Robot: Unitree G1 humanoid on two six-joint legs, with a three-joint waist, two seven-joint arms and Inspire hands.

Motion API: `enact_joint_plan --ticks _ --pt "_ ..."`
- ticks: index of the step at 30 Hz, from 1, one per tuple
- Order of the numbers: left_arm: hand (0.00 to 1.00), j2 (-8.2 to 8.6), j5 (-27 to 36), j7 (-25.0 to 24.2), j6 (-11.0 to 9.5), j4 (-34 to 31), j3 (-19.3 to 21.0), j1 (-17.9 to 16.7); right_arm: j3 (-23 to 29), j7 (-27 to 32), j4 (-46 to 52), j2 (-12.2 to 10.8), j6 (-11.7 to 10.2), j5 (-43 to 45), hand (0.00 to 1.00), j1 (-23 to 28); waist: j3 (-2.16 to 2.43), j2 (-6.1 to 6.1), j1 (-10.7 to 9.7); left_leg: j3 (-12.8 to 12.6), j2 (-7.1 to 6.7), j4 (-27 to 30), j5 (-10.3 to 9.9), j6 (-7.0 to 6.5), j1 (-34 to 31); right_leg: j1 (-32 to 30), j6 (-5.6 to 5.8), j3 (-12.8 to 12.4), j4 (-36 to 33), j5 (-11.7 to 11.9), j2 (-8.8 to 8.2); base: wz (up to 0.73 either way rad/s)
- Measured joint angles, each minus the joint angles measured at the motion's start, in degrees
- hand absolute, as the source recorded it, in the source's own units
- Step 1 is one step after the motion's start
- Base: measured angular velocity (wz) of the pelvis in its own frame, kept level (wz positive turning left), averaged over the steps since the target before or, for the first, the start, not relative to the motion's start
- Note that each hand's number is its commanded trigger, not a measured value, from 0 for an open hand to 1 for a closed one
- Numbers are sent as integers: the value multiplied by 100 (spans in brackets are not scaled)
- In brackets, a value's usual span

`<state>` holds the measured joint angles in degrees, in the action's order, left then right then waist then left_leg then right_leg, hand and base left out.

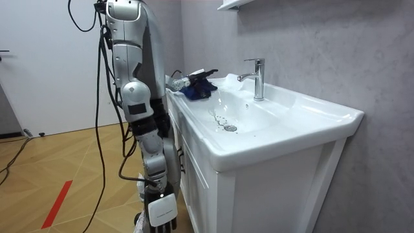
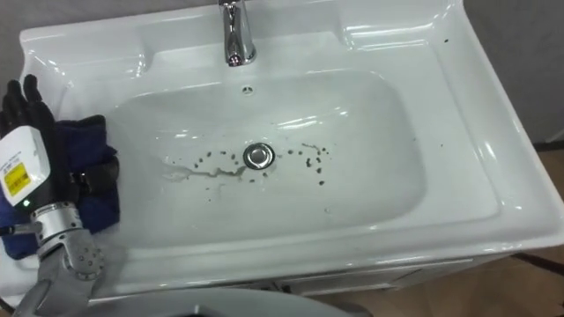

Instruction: Wipe basin

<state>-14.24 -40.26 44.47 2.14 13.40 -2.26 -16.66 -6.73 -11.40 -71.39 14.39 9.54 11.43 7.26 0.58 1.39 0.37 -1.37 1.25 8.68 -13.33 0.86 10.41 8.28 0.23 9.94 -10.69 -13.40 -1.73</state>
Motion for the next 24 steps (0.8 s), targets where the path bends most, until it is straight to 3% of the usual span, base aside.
enact_joint_plan --ticks 8,17,24 --pt "0 17 -40 5 36 -238 5 -85 0 -5 20 0 54 15 0 43 7 -26 12 179 -11 17 1 1 -84 -17 -1 120 -5 0 -8 7" --pt "0 21 -44 0 48 -294 2 -140 0 -34 110 2 62 10 0 53 27 -73 121 164 -5 17 3 4 -84 -12 -1 159 -5 0 -7 2" --pt "0 21 -94 -26 180 -344 -7 -161 -1 87 245 2 317 12 0 87 49 -108 143 170 5 19 4 6 -90 -1 -1 274 -6 0 -7 0"
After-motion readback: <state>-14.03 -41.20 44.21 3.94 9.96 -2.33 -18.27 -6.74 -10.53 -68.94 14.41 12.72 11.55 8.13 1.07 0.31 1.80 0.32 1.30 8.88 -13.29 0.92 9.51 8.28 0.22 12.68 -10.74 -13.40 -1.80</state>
